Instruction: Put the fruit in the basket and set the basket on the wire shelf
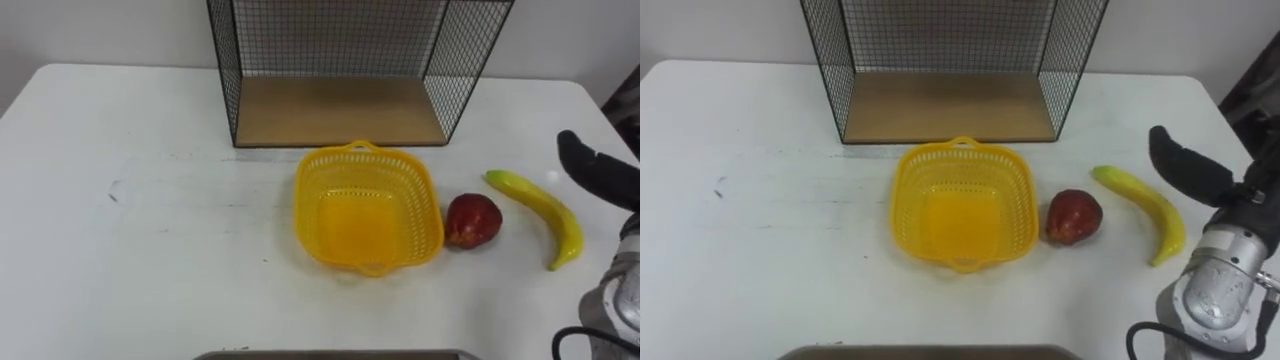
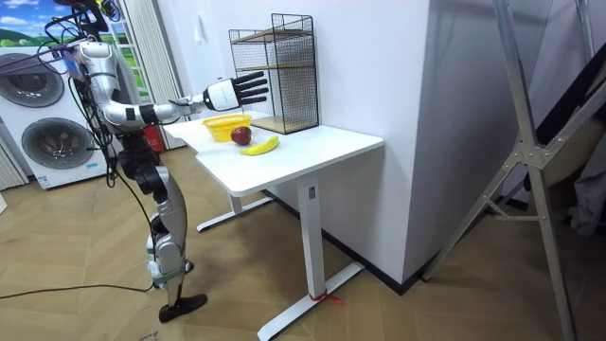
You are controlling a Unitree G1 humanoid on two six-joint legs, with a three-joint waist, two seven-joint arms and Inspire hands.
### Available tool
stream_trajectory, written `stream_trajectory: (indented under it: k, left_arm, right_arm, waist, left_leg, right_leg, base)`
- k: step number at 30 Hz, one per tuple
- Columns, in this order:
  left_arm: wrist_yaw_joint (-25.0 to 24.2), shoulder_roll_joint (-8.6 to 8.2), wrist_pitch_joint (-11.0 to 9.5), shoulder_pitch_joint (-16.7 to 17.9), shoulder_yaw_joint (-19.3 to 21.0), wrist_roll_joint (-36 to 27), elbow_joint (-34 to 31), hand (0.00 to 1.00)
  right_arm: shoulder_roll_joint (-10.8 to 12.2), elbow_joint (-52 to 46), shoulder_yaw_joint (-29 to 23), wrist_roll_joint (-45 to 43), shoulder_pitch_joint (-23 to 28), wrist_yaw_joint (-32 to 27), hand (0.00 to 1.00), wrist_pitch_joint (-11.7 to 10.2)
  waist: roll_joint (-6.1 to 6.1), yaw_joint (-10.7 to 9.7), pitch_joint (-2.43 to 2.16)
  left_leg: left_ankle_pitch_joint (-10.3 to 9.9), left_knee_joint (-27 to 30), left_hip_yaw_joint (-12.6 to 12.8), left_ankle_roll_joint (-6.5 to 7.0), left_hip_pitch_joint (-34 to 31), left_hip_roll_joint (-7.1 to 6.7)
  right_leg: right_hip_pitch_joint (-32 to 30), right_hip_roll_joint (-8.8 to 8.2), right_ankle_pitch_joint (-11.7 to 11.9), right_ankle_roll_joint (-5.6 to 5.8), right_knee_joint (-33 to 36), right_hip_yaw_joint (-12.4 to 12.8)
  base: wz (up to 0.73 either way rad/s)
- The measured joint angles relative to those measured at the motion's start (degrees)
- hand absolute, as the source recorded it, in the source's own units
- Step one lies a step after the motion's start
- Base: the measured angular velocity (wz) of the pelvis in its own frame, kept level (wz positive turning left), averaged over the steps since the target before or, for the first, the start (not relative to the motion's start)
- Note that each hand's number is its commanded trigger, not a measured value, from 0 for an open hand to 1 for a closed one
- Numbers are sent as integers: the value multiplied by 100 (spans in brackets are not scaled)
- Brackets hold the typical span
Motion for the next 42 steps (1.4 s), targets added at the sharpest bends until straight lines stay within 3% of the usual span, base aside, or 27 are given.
stream_trajectory:
  k: [3, 9, 15, 25, 32, 42]
  left_arm:
    - [0, 10, -1, -43, 3, 1, 3, 0]
    - [-19, 26, -17, -69, 6, 5, 2, 0]
    - [-45, 44, -29, -94, 4, 7, 1, 0]
    - [-44, 57, -60, -96, 5, 9, 2, 0]
    - [-44, 78, -77, -7, 26, 7, 56, 0]
    - [-44, 79, -77, 4, 39, 9, 51, 0]
  right_arm:
    - [-139, 74, 165, -21, -75, 214, 0, 16]
    - [-145, 104, 269, -721, -156, 643, 0, 41]
    - [-226, 375, 603, -881, -156, 1125, 0, 57]
    - [-347, 430, 656, -1024, -156, 1581, 0, 85]
    - [-343, 548, 649, -1095, -123, 1787, 0, 75]
    - [-341, 944, 645, -1108, -123, 1978, 0, 81]
  waist:
    - [-23, 15, -10]
    - [-24, 68, -14]
    - [-24, 168, -15]
    - [-27, 235, -15]
    - [-133, 242, -76]
    - [-66, 226, -40]
  left_leg:
    - [1, 4, -14, 0, -51, 0]
    - [1, 4, -23, 0, -41, 1]
    - [1, 3, -19, 0, 46, 2]
    - [1, 65, -87, -1, 50, 3]
    - [-1, 87, -84, -1, 53, 2]
    - [-1, 92, -85, -2, 38, 10]
  right_leg:
    - [-15, -1, 2, -2, 4, -17]
    - [8, 0, 4, -5, 4, -43]
    - [101, -1, 7, -6, 3, -47]
    - [179, -2, 12, -15, 18, -111]
    - [201, -2, 18, -14, 5, -103]
    - [187, 2, 25, -22, 19, -103]
  base:
    - [3]
    - [0]
    - [0]
    - [3]
    - [0]
    - [0]
